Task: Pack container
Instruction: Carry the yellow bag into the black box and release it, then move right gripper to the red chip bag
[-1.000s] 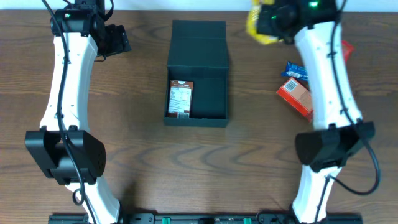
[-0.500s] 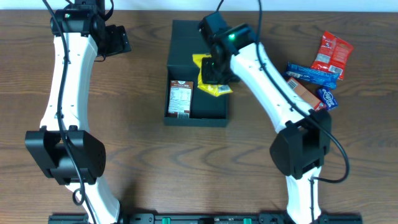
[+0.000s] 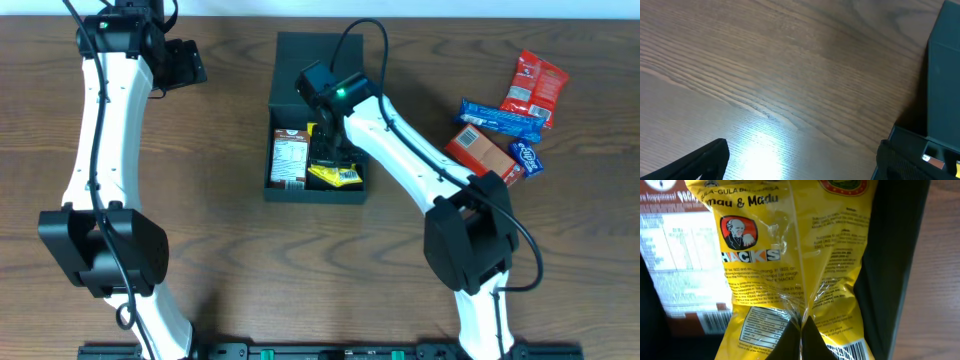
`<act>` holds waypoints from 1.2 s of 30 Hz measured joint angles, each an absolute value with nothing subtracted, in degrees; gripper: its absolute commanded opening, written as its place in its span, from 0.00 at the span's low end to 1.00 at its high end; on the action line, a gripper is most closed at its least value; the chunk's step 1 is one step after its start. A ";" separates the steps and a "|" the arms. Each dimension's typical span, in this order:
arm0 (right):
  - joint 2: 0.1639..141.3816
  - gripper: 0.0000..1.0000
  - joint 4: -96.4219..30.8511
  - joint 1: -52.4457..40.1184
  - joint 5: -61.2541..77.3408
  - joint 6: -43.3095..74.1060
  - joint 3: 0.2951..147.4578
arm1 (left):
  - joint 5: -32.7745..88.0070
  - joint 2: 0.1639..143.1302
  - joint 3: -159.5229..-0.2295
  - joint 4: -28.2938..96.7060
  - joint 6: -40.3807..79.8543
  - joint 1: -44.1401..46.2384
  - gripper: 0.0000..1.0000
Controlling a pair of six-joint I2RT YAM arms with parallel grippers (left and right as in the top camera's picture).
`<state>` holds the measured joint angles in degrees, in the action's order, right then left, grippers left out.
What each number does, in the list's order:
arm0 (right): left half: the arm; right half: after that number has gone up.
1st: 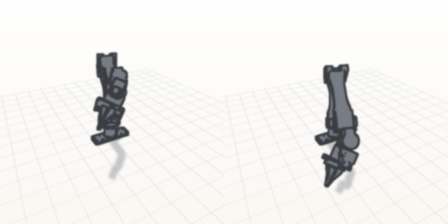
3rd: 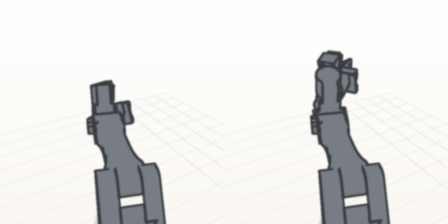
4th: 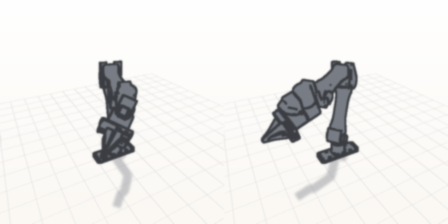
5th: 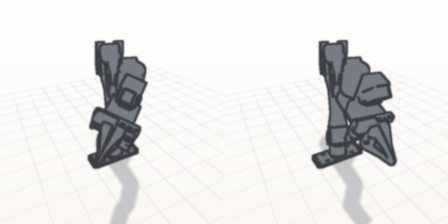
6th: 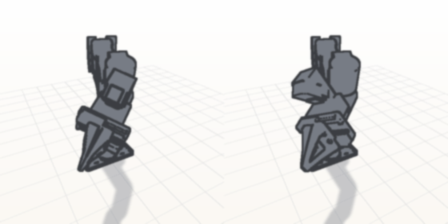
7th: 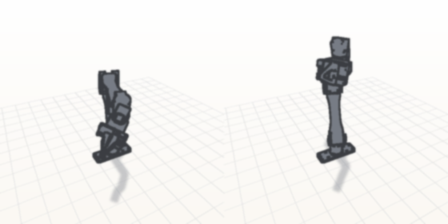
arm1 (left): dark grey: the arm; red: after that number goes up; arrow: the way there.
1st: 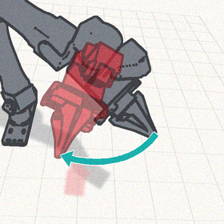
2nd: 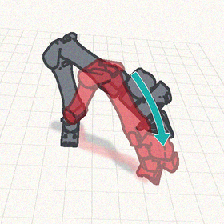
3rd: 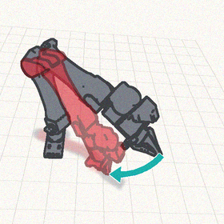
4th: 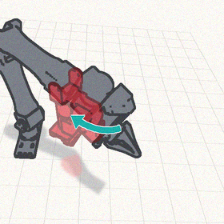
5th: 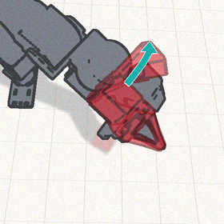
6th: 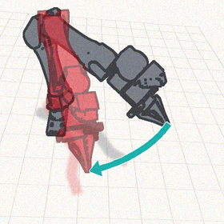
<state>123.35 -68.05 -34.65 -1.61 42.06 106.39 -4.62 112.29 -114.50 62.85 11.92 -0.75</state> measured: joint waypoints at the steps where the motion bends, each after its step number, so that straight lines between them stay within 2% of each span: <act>1: 123.35 0.01 -67.57 -34.65 -1.98 42.48 106.30 | -4.62 112.29 -114.50 62.85 11.92 -0.75 0.95; 2: 123.35 0.01 -67.07 -34.65 -2.28 42.85 106.26 | -4.62 112.27 -114.50 62.85 11.92 -0.75 0.95; 3: 123.35 0.10 -66.67 -34.65 -2.52 43.05 106.24 | -4.62 112.27 -114.50 62.85 11.92 -0.75 0.95; 5: 123.35 0.74 -66.35 -34.65 -3.27 43.55 106.08 | -4.62 112.27 -114.50 62.85 11.92 -0.75 0.95; 6: 123.35 0.80 -66.37 -34.65 -3.57 43.53 106.02 | -4.62 112.29 -114.50 62.85 11.92 -0.75 0.95; 9: 123.35 0.80 -66.35 -34.63 -4.10 43.05 106.00 | -4.62 112.29 -114.50 62.85 11.92 -0.75 0.95; 11: 123.35 0.72 -66.37 -34.63 -4.43 42.96 106.00 | -4.62 112.29 -114.50 62.85 11.92 -0.75 0.95; 13: 123.35 0.33 -66.32 -34.63 -4.58 42.85 106.00 | -4.62 112.27 -114.50 62.85 11.92 -0.75 0.95; 15: 123.35 0.08 -66.35 -34.63 -4.67 42.68 106.00 | -4.62 112.29 -114.50 62.85 11.92 -0.75 0.95; 16: 123.35 0.01 -66.35 -34.63 -4.69 42.72 106.00 | -4.62 112.29 -114.50 62.85 11.92 -0.75 0.95; 25: 123.35 0.01 -64.25 -34.63 -4.75 39.53 105.14 | -4.62 112.29 -114.50 62.85 11.92 -0.75 0.95; 36: 123.37 0.01 -58.26 -34.63 -3.75 37.58 97.51 | -4.62 112.29 -114.50 62.76 11.92 -0.75 0.95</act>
<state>123.37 -58.26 -34.63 -3.75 37.58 97.51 -4.62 112.29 -114.50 62.76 11.92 -0.75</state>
